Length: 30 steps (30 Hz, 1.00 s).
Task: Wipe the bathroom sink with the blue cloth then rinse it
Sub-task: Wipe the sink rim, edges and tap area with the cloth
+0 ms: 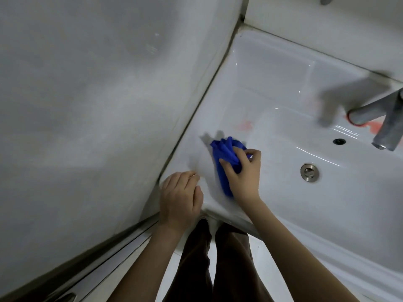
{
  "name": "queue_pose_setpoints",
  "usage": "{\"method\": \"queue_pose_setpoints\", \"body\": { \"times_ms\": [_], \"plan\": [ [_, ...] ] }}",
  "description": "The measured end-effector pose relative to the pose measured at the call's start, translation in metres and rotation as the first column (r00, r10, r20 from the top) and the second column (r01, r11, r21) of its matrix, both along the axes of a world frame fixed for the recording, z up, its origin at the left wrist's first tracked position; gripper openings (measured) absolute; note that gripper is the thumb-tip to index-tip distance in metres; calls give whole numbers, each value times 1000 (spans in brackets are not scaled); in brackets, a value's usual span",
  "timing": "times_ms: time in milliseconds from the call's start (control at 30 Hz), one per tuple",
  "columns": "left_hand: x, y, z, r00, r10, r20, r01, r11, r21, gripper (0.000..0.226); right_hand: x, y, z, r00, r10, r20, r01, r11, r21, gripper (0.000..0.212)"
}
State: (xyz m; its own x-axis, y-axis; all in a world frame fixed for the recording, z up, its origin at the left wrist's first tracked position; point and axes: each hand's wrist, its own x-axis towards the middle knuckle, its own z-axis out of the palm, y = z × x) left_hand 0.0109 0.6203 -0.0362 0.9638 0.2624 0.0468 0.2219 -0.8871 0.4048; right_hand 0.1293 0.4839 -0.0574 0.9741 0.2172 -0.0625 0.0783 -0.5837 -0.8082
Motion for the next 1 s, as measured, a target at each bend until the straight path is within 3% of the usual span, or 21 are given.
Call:
{"method": "queue_pose_setpoints", "body": {
  "times_ms": [100,233,433,533,633,733,933,1000],
  "plan": [
    [-1,0,-5,999,8,32,-8,1000,17,36,58,13,-4,996,-56,63,52,997,60,22],
    [-2,-1,-6,999,7,50,-9,999,35,37,126,17,2,994,-40,97,43,999,-21,17],
    [-1,-1,3,1000,30,-4,-30,999,12,38,55,-1,8,966,260,-1,-260,965,-31,28],
    [-1,-2,4,999,36,-20,-36,999,-4,39,56,-2,11,959,277,-61,-279,960,-28,27],
    [0,-2,2,999,33,-14,-33,999,2,39,91,6,12,982,178,-59,-180,984,-18,22],
    [-1,-3,2,999,32,-11,-31,999,7,39,128,7,16,994,-72,-85,77,996,51,12],
    [-1,-3,4,999,47,-26,-48,999,-7,39,141,9,17,938,-246,-245,298,932,207,54],
    [-1,-3,4,998,52,-31,-53,999,-14,39,143,8,12,925,-265,-271,324,925,201,54]
  ]
}}
